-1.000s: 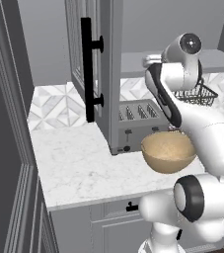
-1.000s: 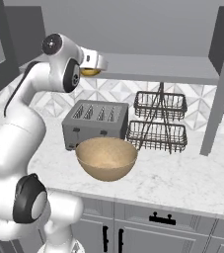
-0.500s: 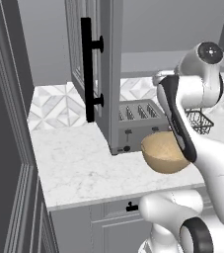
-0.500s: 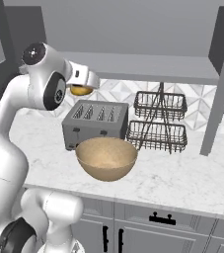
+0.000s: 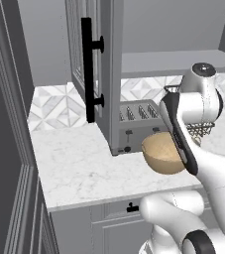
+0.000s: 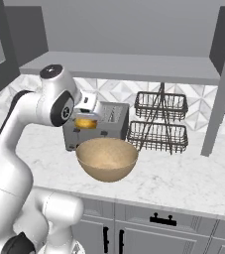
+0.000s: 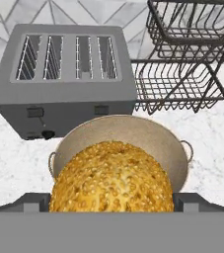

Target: Open the cabinet, pick up the bread from the cabinet and place it in the basket. Then move the basket to the dining counter.

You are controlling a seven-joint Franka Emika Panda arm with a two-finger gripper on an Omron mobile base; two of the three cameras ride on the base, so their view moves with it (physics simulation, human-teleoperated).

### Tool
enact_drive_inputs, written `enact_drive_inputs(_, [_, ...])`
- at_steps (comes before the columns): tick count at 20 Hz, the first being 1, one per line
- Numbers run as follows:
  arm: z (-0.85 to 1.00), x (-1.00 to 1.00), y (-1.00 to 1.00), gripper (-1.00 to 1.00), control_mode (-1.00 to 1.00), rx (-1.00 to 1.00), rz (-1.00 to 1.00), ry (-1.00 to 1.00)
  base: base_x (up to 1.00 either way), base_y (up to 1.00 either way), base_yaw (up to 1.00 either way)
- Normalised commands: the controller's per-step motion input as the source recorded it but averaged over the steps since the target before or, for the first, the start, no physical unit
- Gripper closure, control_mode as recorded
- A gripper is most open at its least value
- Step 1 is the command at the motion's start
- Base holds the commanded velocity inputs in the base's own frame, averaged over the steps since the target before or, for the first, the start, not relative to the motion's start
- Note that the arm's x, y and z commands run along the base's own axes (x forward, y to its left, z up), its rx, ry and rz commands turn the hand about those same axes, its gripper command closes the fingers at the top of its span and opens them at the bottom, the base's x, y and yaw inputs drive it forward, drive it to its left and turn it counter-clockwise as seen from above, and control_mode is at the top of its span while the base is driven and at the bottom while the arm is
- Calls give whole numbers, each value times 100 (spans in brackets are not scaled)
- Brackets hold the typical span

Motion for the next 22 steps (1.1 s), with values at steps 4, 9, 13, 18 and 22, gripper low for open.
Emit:
enact_drive_inputs(4, [-100, 46, -37, 100, -100, 0, 0, 34, 0, 0, 0])
enact_drive_inputs(9, [-100, 49, -31, 100, -100, 0, 0, 22, 0, 0, 0])
enact_drive_inputs(13, [-96, 28, -18, 100, -100, 0, 2, 6, 0, 0, 0])
enact_drive_inputs(18, [-69, 3, -2, 100, -100, 0, 5, 0, 0, 0, 0])
enact_drive_inputs(22, [-46, 3, -3, 100, -100, -1, 3, -1, 0, 0, 0])
